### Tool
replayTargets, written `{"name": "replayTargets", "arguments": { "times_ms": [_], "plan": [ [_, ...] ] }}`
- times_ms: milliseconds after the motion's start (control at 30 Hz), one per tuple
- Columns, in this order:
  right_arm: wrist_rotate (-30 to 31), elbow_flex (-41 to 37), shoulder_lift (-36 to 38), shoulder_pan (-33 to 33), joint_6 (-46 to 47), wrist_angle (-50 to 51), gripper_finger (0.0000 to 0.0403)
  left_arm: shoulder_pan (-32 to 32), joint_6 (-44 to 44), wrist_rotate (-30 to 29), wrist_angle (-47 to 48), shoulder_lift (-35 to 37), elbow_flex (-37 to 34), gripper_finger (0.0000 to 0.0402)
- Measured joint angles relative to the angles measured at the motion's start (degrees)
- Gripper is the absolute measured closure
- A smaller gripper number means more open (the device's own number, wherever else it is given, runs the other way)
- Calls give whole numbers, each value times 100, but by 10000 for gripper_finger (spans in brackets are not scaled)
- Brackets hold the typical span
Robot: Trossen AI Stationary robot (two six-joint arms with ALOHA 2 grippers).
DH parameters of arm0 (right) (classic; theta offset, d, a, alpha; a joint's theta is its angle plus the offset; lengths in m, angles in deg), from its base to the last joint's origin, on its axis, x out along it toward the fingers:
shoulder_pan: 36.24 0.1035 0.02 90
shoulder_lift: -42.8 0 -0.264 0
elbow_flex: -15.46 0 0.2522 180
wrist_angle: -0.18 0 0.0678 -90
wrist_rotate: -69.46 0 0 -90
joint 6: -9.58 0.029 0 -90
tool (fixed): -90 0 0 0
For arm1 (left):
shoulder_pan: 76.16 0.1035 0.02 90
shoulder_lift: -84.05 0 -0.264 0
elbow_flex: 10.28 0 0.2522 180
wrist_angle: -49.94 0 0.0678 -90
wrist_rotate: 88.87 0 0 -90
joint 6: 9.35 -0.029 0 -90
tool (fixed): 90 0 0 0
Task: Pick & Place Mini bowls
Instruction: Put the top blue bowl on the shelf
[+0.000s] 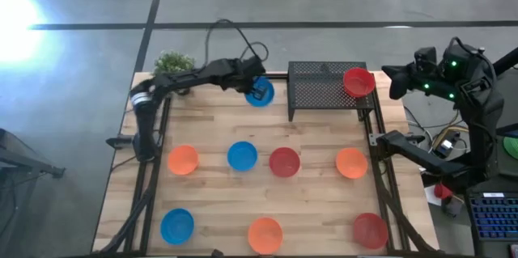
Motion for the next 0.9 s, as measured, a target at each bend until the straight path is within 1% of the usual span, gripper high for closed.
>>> {"name": "replayTargets", "arguments": {
  "times_ms": [67,133,267,333,433,567,767,900],
  "plan": [
    [-283,-1,-34,14,-128,-291,394,-103,-141,-571,-14,321,-1,401],
    [-414,-5,-69,14,-201,-505,394,-231,-354,-1091,-107,619,-3,401],
    [-456,-14,-113,31,-458,-715,394,-514,-1003,-2010,-625,1091,-3,401],
    [-469,-43,-151,62,-588,-890,394,-639,-1430,-2329,-1045,1240,-3,401],
    [-476,-123,-256,201,-739,-1241,394,-795,-2117,-2518,-1795,1339,-3,401],
    [-478,-377,-439,640,-767,-1857,394,-957,-2906,-2668,-2553,1341,-3,401],
    [-452,-887,-760,1752,-903,-2859,394,-1025,-3449,-2719,-3101,1341,-3,401],
    [-58,-1026,-1034,2535,-1296,-3321,394,-1041,-3810,-2724,-3290,1341,-34,401]
  ]
}}
